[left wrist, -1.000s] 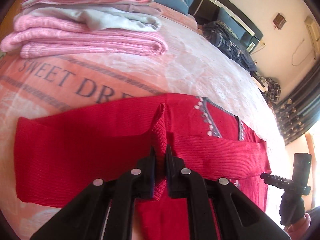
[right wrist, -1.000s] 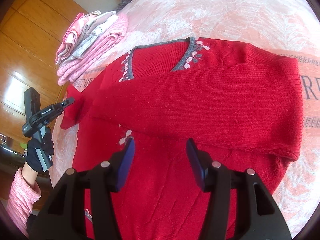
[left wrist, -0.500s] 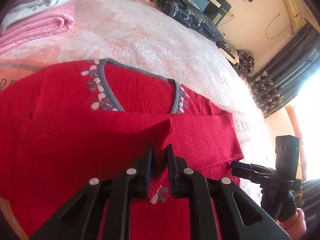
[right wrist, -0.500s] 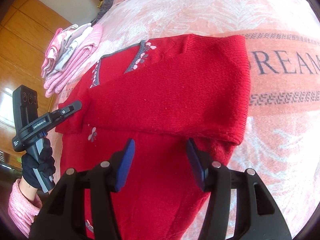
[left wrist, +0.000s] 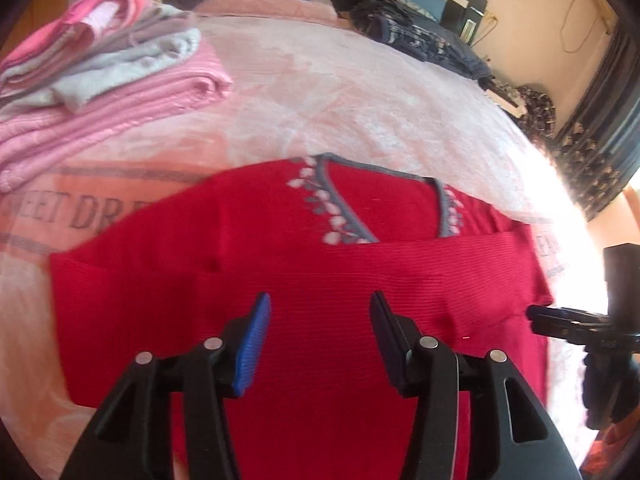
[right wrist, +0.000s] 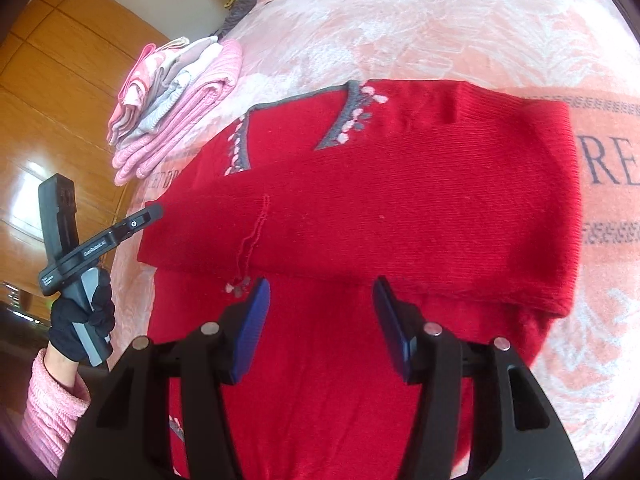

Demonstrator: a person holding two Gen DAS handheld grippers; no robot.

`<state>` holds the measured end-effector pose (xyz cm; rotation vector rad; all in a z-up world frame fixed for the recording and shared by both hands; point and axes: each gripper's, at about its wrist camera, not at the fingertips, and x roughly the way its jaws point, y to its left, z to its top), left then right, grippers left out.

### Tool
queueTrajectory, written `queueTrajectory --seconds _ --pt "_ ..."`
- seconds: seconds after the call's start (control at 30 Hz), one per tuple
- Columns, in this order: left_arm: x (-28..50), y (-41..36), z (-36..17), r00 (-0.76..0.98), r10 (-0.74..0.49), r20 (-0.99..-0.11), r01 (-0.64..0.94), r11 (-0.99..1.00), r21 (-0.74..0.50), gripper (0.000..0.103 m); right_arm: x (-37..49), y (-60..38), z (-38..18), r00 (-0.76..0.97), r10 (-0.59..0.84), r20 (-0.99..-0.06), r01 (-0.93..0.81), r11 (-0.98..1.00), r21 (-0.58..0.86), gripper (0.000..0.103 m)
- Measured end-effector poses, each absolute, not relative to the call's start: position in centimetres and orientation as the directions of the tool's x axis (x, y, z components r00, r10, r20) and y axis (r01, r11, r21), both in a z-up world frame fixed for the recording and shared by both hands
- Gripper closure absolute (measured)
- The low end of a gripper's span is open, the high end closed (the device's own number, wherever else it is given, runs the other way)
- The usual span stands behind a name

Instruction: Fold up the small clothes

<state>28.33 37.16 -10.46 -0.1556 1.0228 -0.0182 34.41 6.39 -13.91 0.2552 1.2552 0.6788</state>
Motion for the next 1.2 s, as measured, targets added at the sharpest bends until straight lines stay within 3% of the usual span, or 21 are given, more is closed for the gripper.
queueTrajectory --seconds 0.1,0.2,0.43,0.53,0.6,0.87,1.2 --pt "27.0 42.9 -12.0 0.486 0.05 -0.873 -0.196 0.979 -0.053 0.048 34.7 9.6 -14.0 0.112 0.617 -0.779 -0.354 0.757 0.549 0.049" --pt "26.3 47.3 -14.9 0.398 0.095 -0.912 -0.285 0.958 -0.024 0.048 35.2 12.7 -14.4 0.077 0.632 -0.771 -0.359 0.739 0.57 0.049" --pt "25.2 49.4 -14.6 0.487 -0.024 -0.873 -0.274 0.945 -0.178 0.041 36.1 17.3 -15.9 0.04 0.622 -0.782 -0.342 0.744 0.574 0.05" --pt "24.8 49.6 -13.5 0.529 -0.007 -0.849 -0.269 0.947 -0.176 0.04 36.2 18.1 -15.9 0.058 0.617 -0.785 -0.362 0.746 0.56 0.073" --pt "24.6 49.8 -12.9 0.545 0.016 -0.839 -0.285 0.944 -0.166 0.04 36.2 18.1 -16.0 0.067 0.625 -0.778 -0.364 0.741 0.564 0.097" --pt "24.6 51.9 -12.7 0.552 0.106 -0.827 -0.409 0.899 -0.158 0.04 36.0 15.5 -12.7 0.15 0.644 -0.75 -0.406 0.732 0.548 0.099" --pt "25.8 48.5 -12.3 0.567 0.137 -0.812 -0.357 0.929 -0.092 0.04 37.7 6.3 -9.7 0.276 0.625 -0.73 -0.331 0.775 0.538 0.099"
